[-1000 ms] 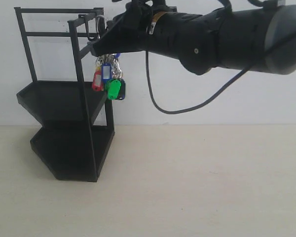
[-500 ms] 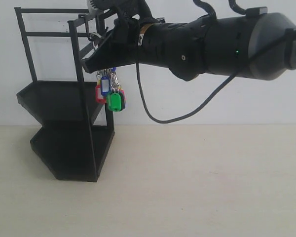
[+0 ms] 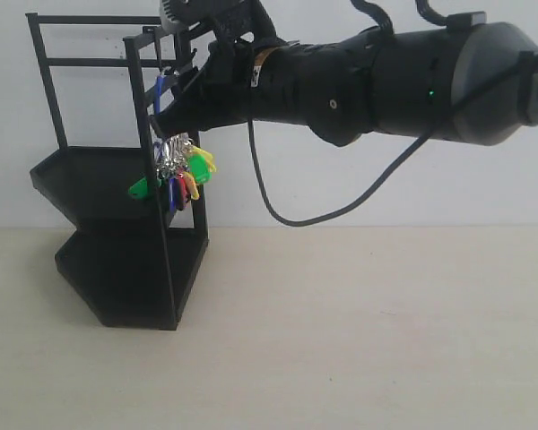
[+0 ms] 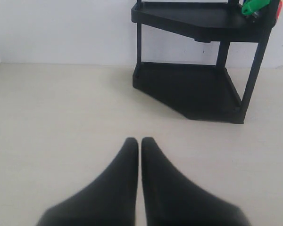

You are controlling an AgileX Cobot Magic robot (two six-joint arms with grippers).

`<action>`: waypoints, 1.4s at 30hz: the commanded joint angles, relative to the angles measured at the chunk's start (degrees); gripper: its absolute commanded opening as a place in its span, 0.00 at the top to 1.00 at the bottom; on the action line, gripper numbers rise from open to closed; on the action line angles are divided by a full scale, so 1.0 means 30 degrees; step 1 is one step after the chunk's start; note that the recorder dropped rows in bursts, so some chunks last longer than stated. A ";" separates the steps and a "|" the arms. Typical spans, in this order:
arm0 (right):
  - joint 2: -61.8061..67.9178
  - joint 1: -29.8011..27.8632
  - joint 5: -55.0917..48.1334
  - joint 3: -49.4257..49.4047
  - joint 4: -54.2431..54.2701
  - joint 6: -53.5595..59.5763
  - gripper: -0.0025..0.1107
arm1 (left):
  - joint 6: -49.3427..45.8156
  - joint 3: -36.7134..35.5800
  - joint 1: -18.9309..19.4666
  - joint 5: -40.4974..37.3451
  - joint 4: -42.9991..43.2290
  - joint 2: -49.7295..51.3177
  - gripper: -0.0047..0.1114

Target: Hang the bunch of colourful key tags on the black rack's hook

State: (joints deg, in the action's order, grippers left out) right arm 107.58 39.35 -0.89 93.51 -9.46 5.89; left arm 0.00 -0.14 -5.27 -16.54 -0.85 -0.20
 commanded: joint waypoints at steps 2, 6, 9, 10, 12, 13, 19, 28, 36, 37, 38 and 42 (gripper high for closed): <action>-0.0911 0.0025 -0.0522 -0.0685 -0.0021 -0.0129 0.61 | 0.0000 0.0047 0.0039 0.0066 -0.0052 0.0067 0.92; -0.1998 0.0025 -0.0479 -0.2397 -0.0021 -0.0129 0.61 | 0.0000 0.0047 0.0039 0.0066 -0.0052 0.0067 0.92; -0.3178 0.0025 -0.0528 -0.4126 -0.0021 -0.0501 0.61 | 0.0000 0.0047 0.0039 0.0066 -0.0052 0.0067 0.92; -0.3562 0.0025 -0.0642 -0.4698 0.0025 -0.0672 0.61 | 0.0000 0.0047 0.0039 0.0066 -0.0052 0.0067 0.92; -0.4638 0.0025 -0.1137 -0.6265 0.0025 -0.1409 0.67 | 0.0000 0.0047 0.0039 0.0066 -0.0052 0.0067 0.92; -0.5216 0.0025 -0.1532 -0.6950 0.0025 -0.1774 0.73 | 0.0000 0.0047 0.0039 0.0066 -0.0052 0.0067 0.92; -0.9508 0.0069 -0.4919 -1.0428 0.1024 -0.4890 0.98 | 0.0000 0.0047 0.0039 0.0066 -0.0052 0.0067 0.92; -1.2204 0.0069 -1.1814 -1.1394 0.2981 -0.5952 0.98 | 0.0000 0.0047 0.0039 0.0066 -0.0052 0.0067 0.92; -1.2379 0.0165 -1.1816 -1.1394 0.3153 -0.6331 0.98 | 0.0000 0.0047 0.0039 0.0066 -0.0052 0.0067 0.92; -1.2385 0.0165 -1.1816 -1.1394 0.3034 -0.6372 0.98 | 0.0000 0.0047 0.0039 0.0066 -0.0052 0.0067 0.92; -1.2385 0.0218 -1.1872 -1.1394 0.3153 -0.6371 0.98 | 0.0000 0.0047 0.0039 0.0066 -0.0052 0.0067 0.92; -1.2385 0.0218 -1.2066 -1.1394 0.3153 -0.6371 0.98 | 0.0000 0.0047 0.0039 0.0066 -0.0052 0.0067 0.92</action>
State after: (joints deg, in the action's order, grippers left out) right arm 70.86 39.93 -36.92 59.37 0.00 -12.91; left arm 0.00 -0.14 -5.27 -16.54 -0.85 -0.20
